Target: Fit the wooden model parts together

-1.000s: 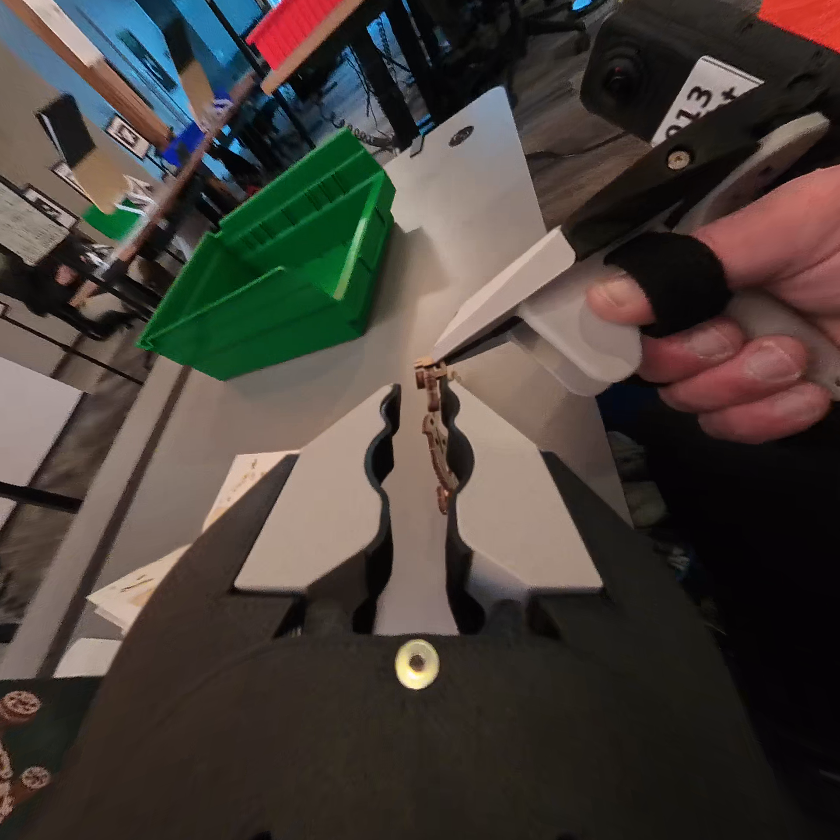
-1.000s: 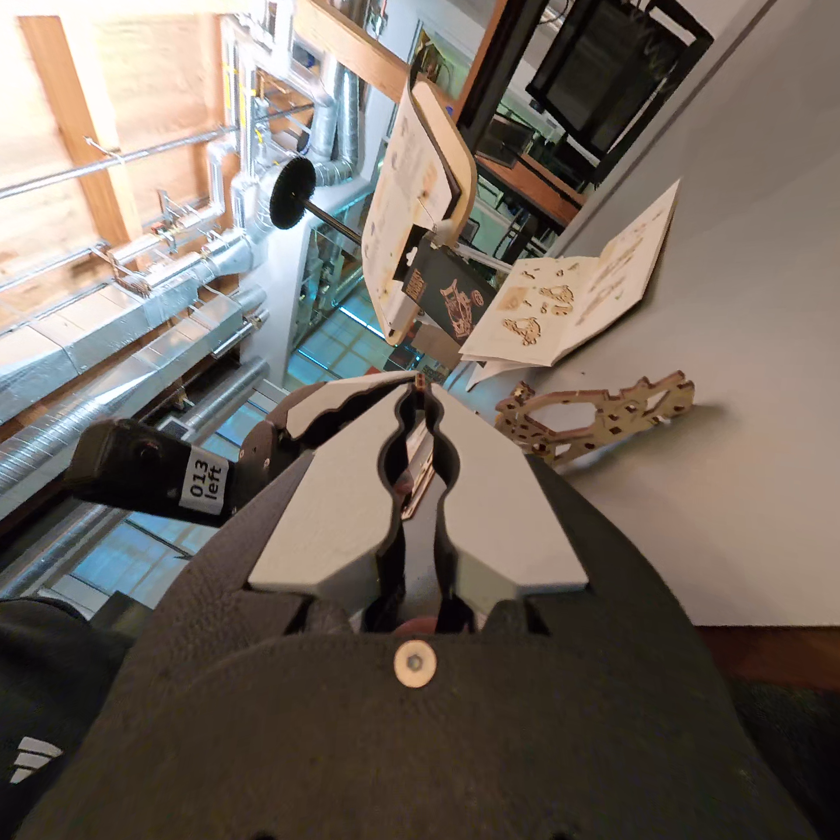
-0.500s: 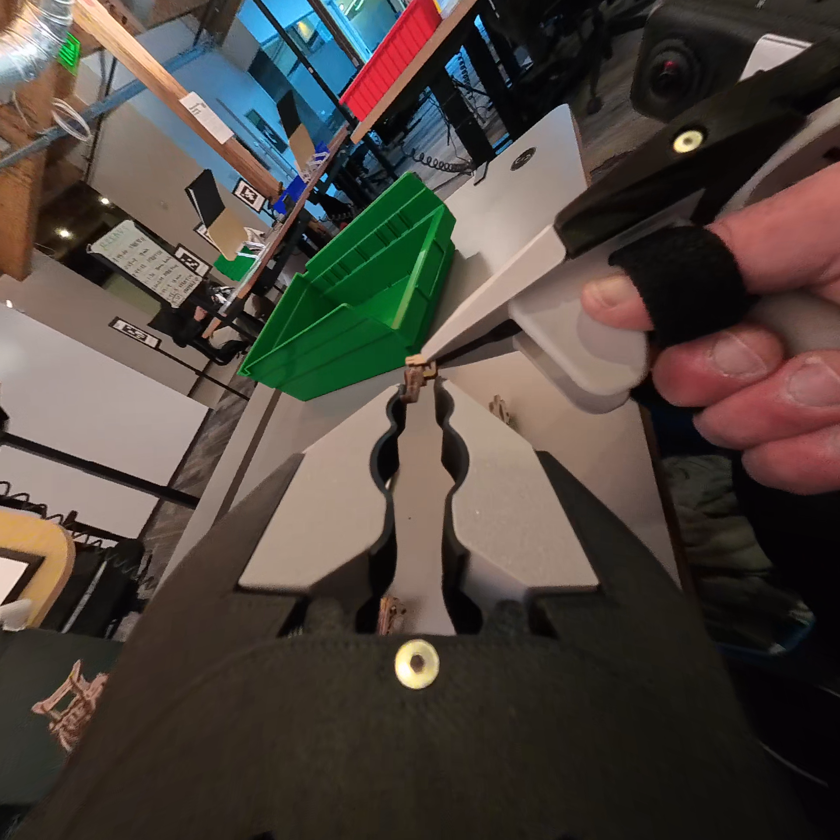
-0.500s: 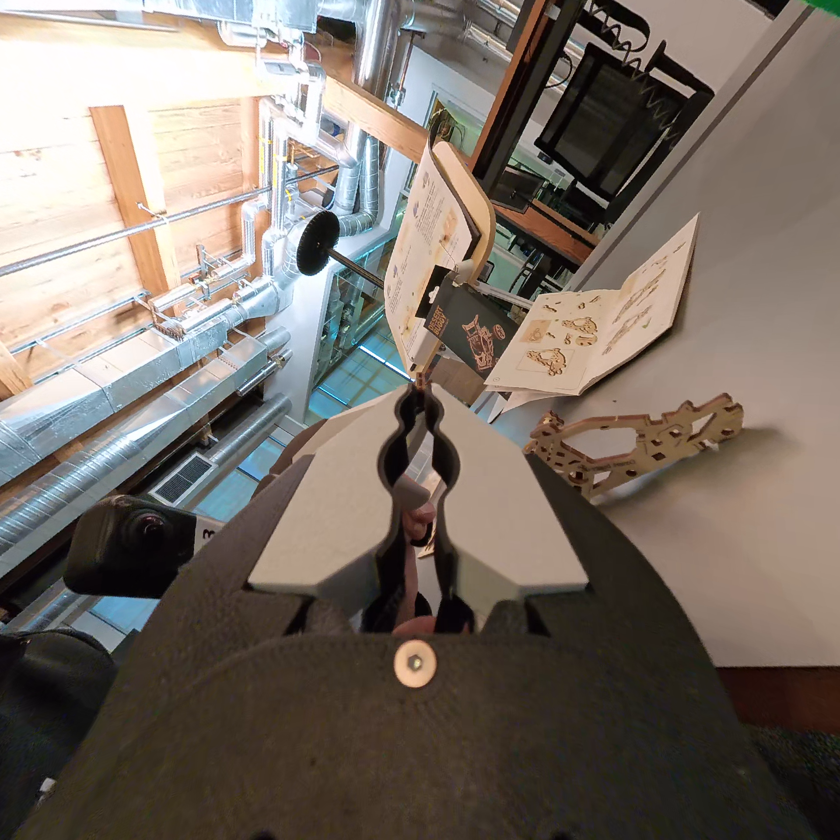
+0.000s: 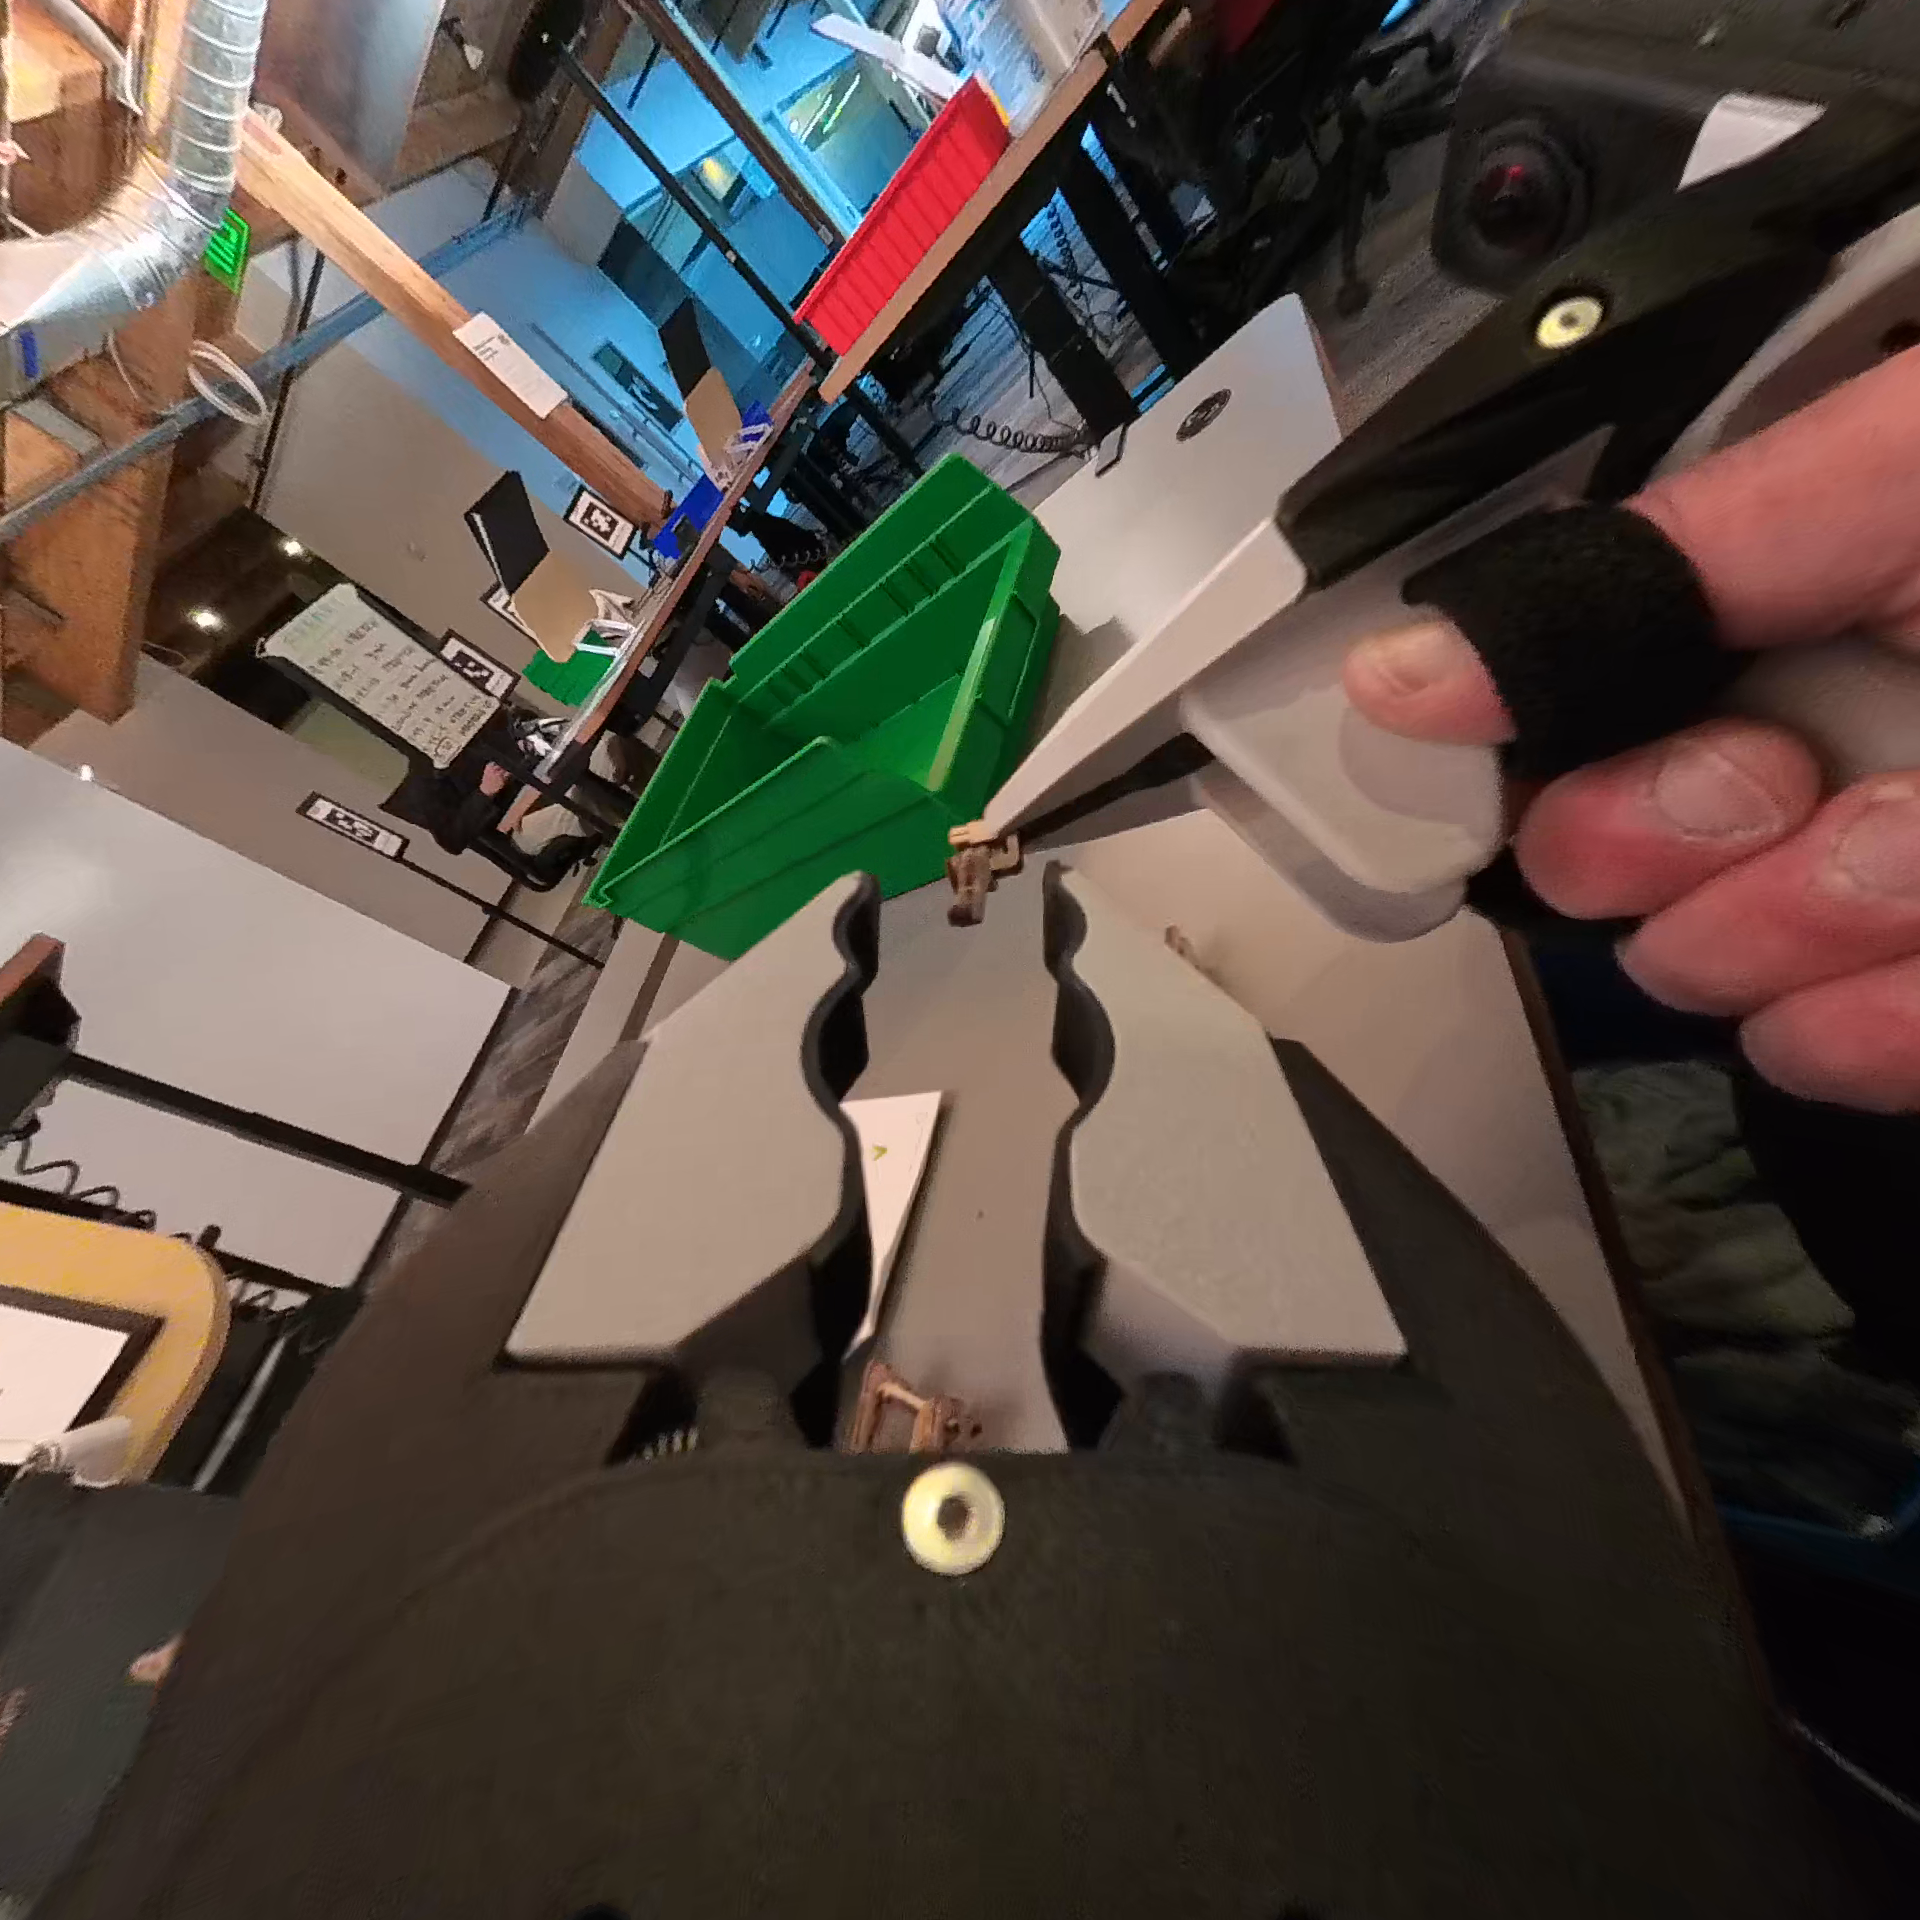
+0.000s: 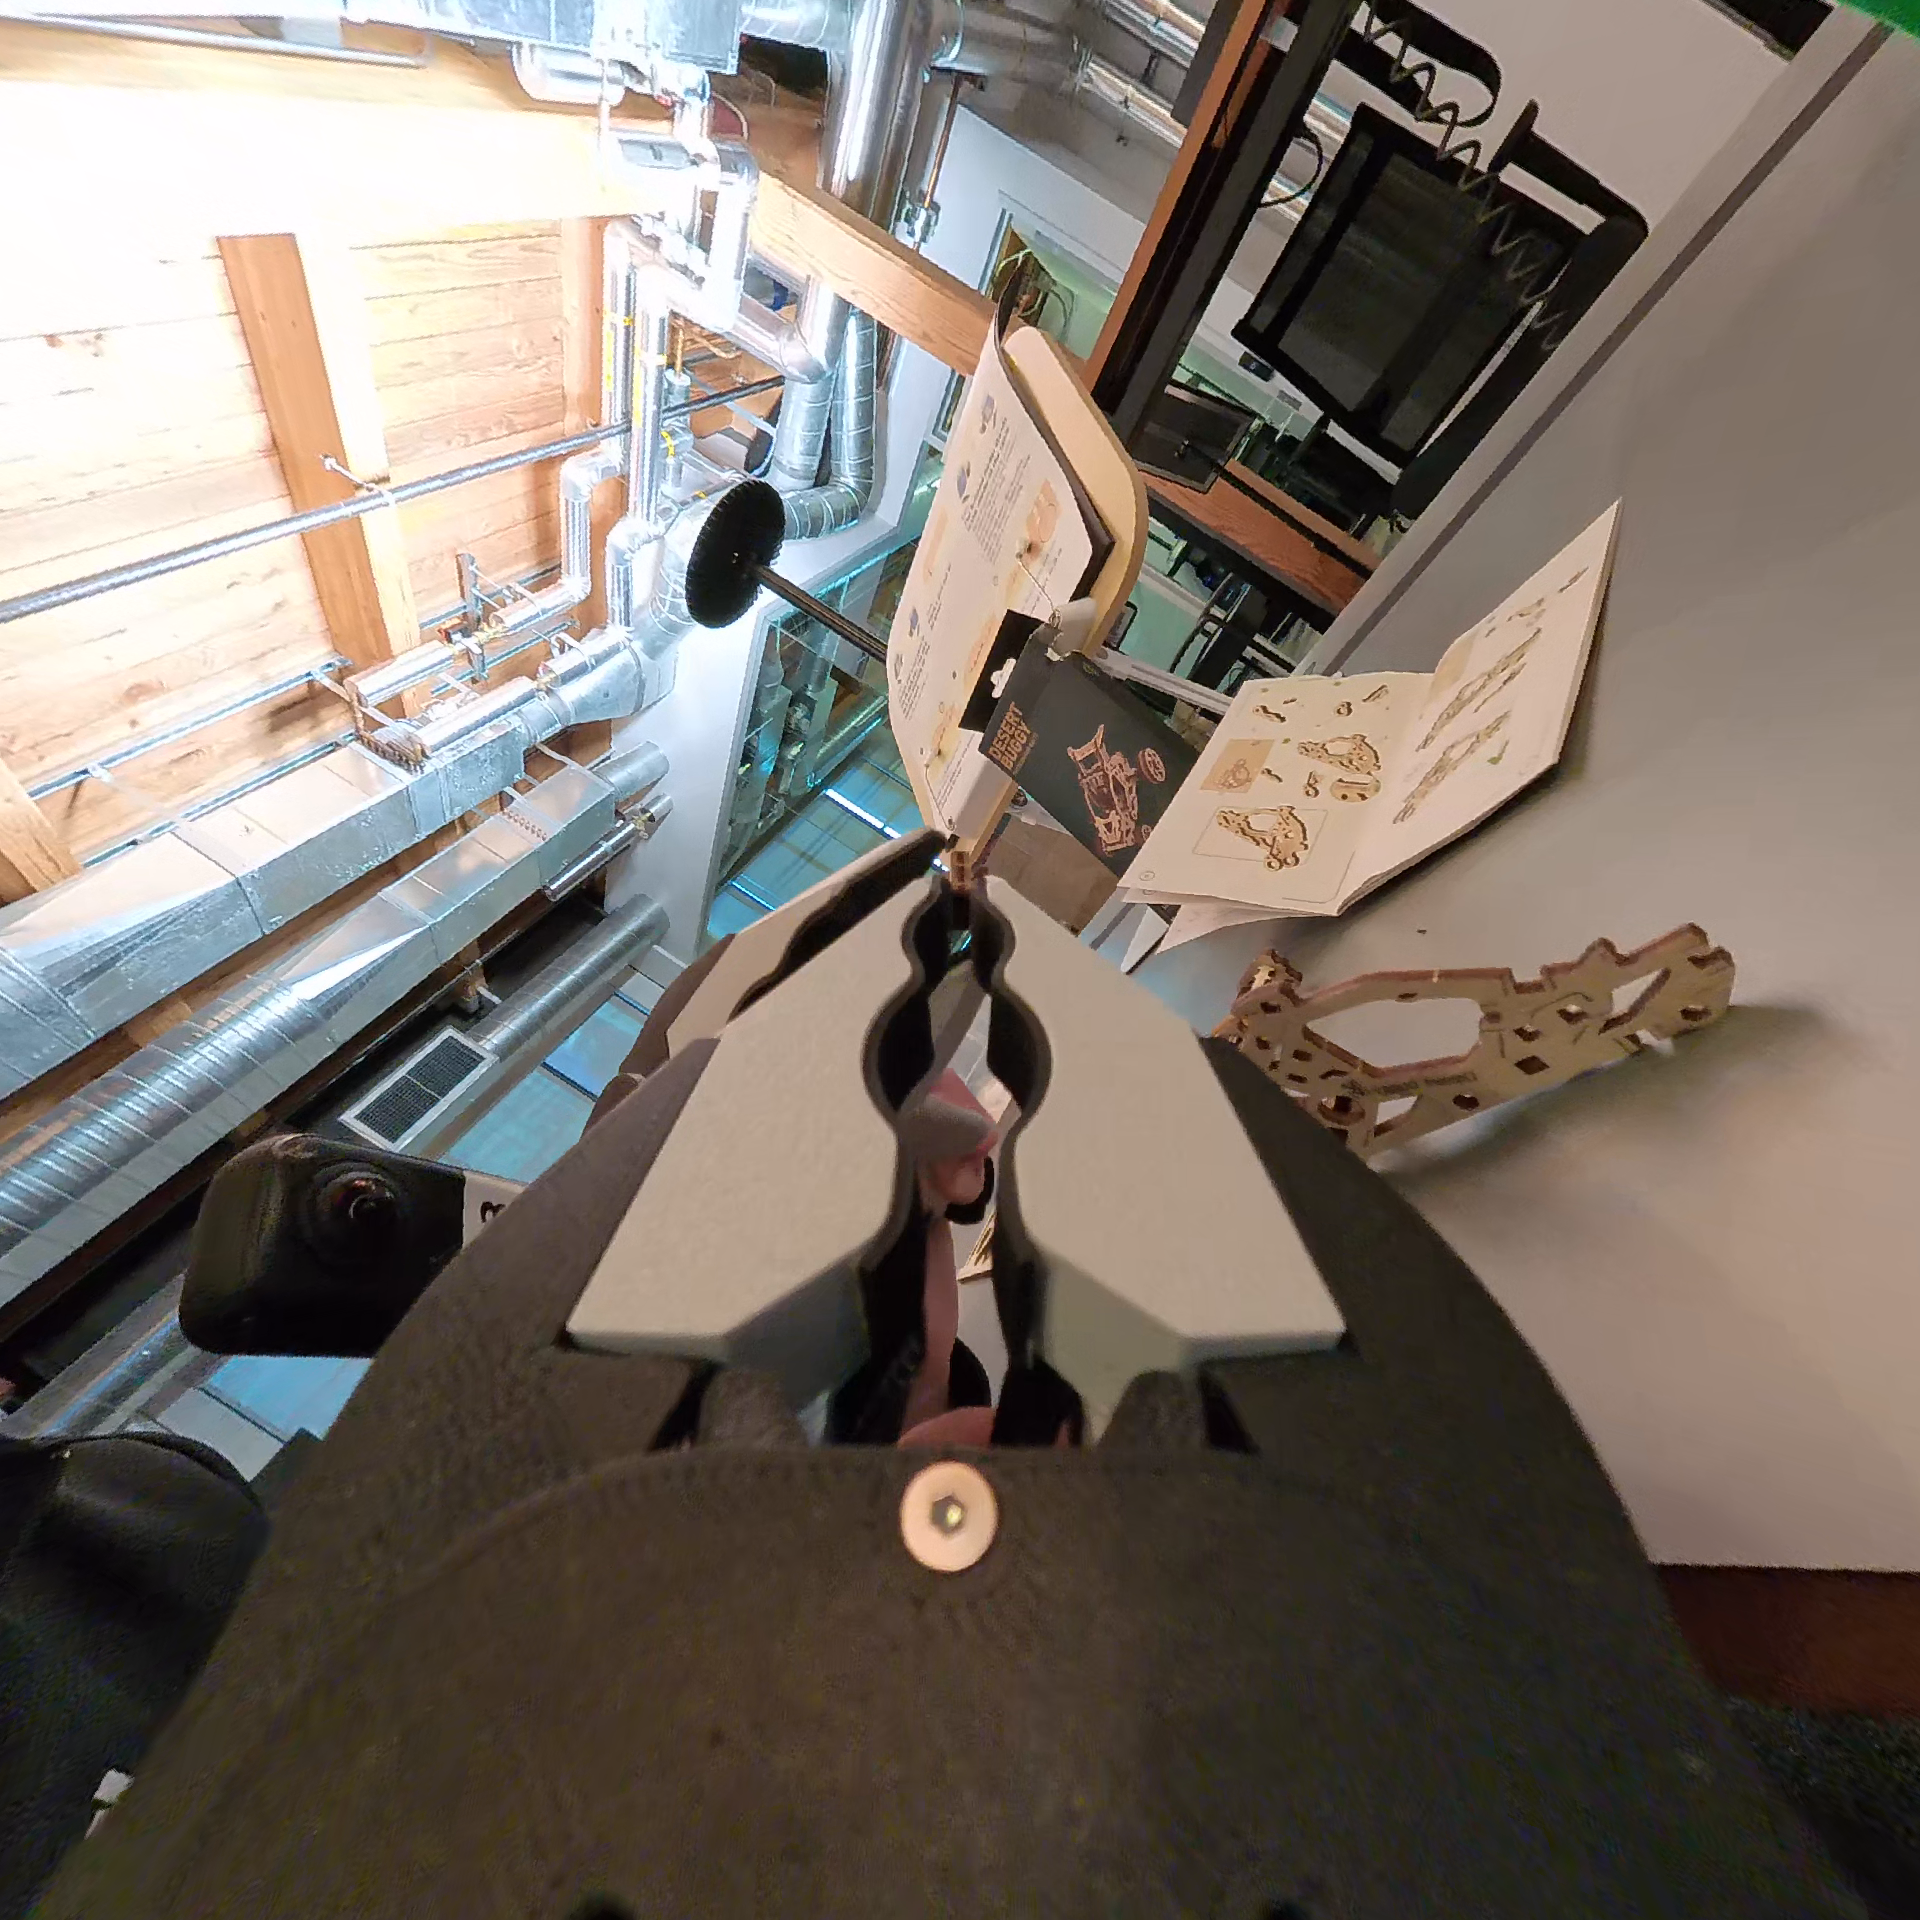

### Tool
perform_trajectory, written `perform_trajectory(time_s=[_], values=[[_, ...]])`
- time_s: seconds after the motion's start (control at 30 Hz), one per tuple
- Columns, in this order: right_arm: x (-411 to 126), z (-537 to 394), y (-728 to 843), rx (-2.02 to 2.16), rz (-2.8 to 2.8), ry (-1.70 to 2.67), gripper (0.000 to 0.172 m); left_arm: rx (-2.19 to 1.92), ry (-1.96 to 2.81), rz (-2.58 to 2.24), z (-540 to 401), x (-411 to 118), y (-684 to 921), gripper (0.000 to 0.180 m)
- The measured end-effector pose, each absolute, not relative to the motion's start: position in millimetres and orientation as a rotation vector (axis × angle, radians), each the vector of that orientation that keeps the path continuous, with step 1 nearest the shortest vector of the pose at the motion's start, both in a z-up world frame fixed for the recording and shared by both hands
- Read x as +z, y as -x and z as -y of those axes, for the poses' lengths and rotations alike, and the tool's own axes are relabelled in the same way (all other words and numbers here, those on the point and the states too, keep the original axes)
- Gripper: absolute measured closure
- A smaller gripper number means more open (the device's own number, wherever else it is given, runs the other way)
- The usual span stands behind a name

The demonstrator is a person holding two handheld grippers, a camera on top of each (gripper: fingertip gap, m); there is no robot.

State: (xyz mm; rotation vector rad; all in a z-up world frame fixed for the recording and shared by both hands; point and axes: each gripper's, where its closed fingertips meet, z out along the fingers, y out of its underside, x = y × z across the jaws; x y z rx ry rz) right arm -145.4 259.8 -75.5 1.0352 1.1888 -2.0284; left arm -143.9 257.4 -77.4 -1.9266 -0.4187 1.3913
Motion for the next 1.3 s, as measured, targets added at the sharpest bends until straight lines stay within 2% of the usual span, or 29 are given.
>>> perform_trajectory(time_s=[0.17, 0.53, 0.73, 0.8, 1.3], values=[[-75.1, -256.8, 142.6, -2.026, -1.204, -1.030, 0.171, 1.418, 1.951, 0.383, -260.8, -79.3, 142.9, 0.168], [-69.9, -256.5, 139.8, -2.040, -1.210, -0.998, 0.171, 1.366, 1.908, 0.395, -260.2, -75.0, 140.3, 0.169], [-65.6, -257.0, 136.4, -2.043, -1.269, -0.953, 0.164, 1.348, 1.888, 0.396, -258.5, -72.2, 140.2, 0.169], [-67.0, -256.3, 136.3, -2.025, -1.295, -0.952, 0.170, 1.354, 1.888, 0.371, -261.0, -70.8, 138.1, 0.169], [-64.0, -257.7, 134.0, -2.049, -1.356, -0.888, 0.171, 1.398, 1.892, 0.305, -261.7, -67.3, 136.3, 0.166]])
